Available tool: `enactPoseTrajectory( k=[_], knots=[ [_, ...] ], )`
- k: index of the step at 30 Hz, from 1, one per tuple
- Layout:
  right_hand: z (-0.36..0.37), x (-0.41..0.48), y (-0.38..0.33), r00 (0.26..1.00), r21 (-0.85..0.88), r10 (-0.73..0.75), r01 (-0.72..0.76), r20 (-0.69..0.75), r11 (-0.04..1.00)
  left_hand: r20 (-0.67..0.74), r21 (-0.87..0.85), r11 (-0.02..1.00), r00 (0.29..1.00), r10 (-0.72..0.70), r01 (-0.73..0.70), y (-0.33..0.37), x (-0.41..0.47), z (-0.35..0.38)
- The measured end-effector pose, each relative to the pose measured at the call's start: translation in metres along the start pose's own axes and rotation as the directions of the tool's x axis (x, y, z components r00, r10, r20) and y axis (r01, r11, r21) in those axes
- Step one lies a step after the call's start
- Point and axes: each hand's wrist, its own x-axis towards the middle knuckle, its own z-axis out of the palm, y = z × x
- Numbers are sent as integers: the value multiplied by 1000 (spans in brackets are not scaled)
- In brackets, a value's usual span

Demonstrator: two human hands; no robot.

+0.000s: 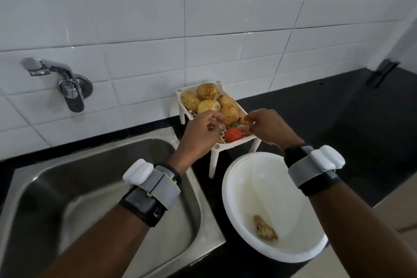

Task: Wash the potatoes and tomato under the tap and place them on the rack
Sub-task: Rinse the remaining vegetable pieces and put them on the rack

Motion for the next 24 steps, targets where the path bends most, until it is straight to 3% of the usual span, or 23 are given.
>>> enactPoseTrajectory(
  k=[3,6,11,15,20,24],
  knots=[
    [-2,-19,0,989,48,-41,49,-139,998,47,-16,1000,999,-3,3,6,-3,10],
    [2,-46,-2,988,96,-51,65,-145,993,131,-36,999,991,11,-6,11,-13,22],
    [30,-88,6,993,-12,37,-36,109,999,299,24,1000,954,0,-7,3,-37,42],
    [60,-119,20,931,-47,159,-152,327,987,390,49,996,917,-83,69,-10,-60,54],
    [75,-140,22,857,-138,223,-178,465,974,401,55,993,909,-116,102,-18,-76,53],
    [75,-143,14,844,-132,239,-200,481,971,384,58,992,914,-130,116,-22,-80,45]
  ],
)
